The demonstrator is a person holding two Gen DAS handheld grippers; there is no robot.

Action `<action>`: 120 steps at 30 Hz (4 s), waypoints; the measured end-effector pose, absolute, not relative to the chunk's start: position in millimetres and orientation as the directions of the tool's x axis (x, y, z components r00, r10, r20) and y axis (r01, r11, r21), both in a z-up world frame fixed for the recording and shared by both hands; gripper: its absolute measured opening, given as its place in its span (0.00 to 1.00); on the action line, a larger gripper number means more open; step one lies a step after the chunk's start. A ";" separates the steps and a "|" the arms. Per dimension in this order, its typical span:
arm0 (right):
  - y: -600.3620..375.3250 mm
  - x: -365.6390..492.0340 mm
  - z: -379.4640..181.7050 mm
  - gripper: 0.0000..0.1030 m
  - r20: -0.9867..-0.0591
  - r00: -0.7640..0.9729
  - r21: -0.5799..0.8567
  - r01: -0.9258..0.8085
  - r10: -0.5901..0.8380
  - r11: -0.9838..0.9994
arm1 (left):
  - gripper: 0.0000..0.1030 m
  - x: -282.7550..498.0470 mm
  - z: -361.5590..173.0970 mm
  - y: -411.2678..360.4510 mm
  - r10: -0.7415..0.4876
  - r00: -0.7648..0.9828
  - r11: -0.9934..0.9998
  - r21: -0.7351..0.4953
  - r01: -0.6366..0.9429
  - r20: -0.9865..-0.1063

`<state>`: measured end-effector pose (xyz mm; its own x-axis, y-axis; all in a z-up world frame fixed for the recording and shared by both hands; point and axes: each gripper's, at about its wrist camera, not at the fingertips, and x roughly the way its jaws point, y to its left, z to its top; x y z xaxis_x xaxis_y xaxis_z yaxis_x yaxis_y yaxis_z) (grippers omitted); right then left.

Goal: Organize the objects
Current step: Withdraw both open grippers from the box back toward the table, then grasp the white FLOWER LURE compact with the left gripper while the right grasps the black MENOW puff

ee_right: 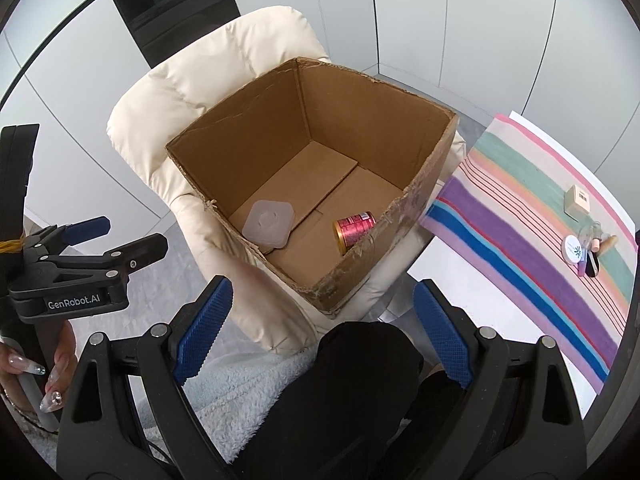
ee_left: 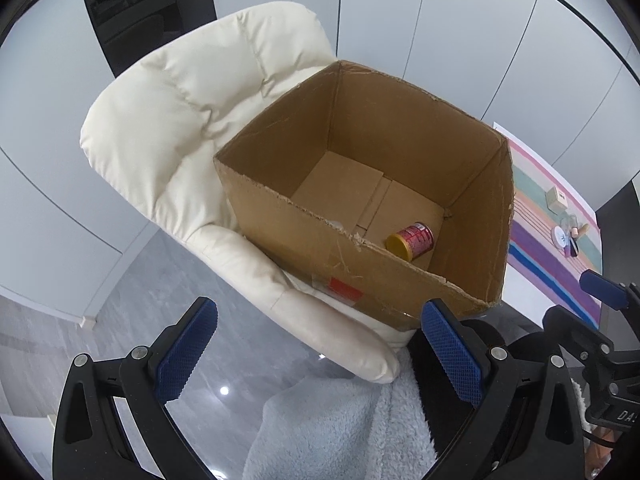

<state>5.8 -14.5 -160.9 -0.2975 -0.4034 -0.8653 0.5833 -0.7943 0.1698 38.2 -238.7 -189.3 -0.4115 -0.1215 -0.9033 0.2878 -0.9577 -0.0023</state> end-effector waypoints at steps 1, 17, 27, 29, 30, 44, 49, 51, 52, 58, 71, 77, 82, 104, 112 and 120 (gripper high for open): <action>-13.0 6.3 -159.8 0.91 -0.864 -0.299 0.172 0.581 -0.405 -0.796 | 1.00 38.0 -189.0 -237.6 -0.125 -0.415 -0.959 0.002 0.284 -0.901; 38.8 1.9 -150.5 0.91 -0.850 -0.373 0.173 0.471 -0.373 -0.865 | 1.00 16.0 -191.7 -201.2 -0.066 -0.442 -0.986 -0.009 0.164 -0.894; 112.6 -3.2 -143.5 0.91 -0.846 -0.444 0.153 0.327 -0.295 -0.932 | 1.00 -8.4 -189.1 -124.2 -0.008 -0.472 -1.000 0.017 -0.014 -0.881; 128.0 -2.6 -141.9 0.91 -0.845 -0.456 0.153 0.296 -0.280 -0.943 | 1.00 -13.9 -188.8 -108.3 0.008 -0.474 -0.999 0.014 -0.045 -0.881; 135.3 -2.3 -141.2 0.91 -0.844 -0.462 0.153 0.281 -0.273 -0.947 | 1.00 -16.4 -188.5 -99.4 0.015 -0.476 -0.998 0.017 -0.062 -0.880; 261.5 6.0 -140.4 0.91 -0.844 -0.518 0.152 0.022 -0.142 -0.988 | 1.00 -35.7 -186.7 14.4 0.093 -0.480 -0.960 0.049 -0.275 -0.872; 302.2 10.8 -144.7 0.91 -0.846 -0.522 0.160 -0.061 -0.105 -0.985 | 1.00 -42.4 -187.3 49.8 0.129 -0.463 -0.945 0.033 -0.325 -0.877; 315.7 11.5 -147.2 0.91 -0.849 -0.521 0.161 -0.088 -0.092 -0.983 | 1.00 -45.9 -190.0 65.6 0.143 -0.447 -0.938 0.022 -0.345 -0.883; 321.6 12.2 -148.7 0.91 -0.849 -0.521 0.160 -0.100 -0.086 -0.982 | 1.00 -46.6 -190.8 71.2 0.148 -0.440 -0.936 0.018 -0.351 -0.886; 354.5 4.5 -164.4 0.91 -0.866 -0.498 0.155 -0.164 -0.054 -0.974 | 1.00 -53.8 -204.8 97.4 0.148 -0.392 -0.922 0.016 -0.386 -0.908; 396.0 -57.8 -227.6 0.91 -0.891 -0.453 0.138 -0.206 -0.031 -0.969 | 1.00 -105.7 -244.6 139.2 0.150 -0.303 -0.937 -0.037 -0.348 -0.941; 404.8 -109.4 -271.6 0.91 -0.896 -0.440 0.138 -0.155 -0.057 -0.978 | 1.00 -144.7 -288.8 180.4 0.091 -0.390 -0.934 0.057 -0.352 -0.916; 409.7 -153.7 -312.8 0.91 -0.895 -0.444 0.097 -0.119 -0.035 -0.988 | 0.99 -191.3 -358.0 207.3 0.088 -0.339 -0.949 0.024 -0.314 -0.937; 372.5 -274.6 -403.2 0.48 -0.838 -0.543 -0.013 0.104 -0.046 -0.995 | 0.98 -267.8 -431.2 228.8 0.167 -0.308 -0.972 -0.104 -0.211 -0.937; 388.8 -263.1 -396.9 0.47 -0.843 -0.534 0.029 0.071 -0.063 -0.997 | 0.98 -268.7 -431.7 246.2 0.193 -0.310 -0.960 -0.115 -0.254 -0.931; 408.7 -248.5 -392.0 0.47 -0.855 -0.517 0.053 0.007 -0.049 -0.999 | 0.98 -279.5 -435.3 278.2 0.099 -0.355 -0.962 0.003 -0.275 -0.929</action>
<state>-248.5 408.7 -392.0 -0.5166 -0.0486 -0.8549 0.0066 -0.9986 0.0528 -279.5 278.2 -435.3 -0.3553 0.0991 -0.9295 -0.2747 -0.9615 0.0025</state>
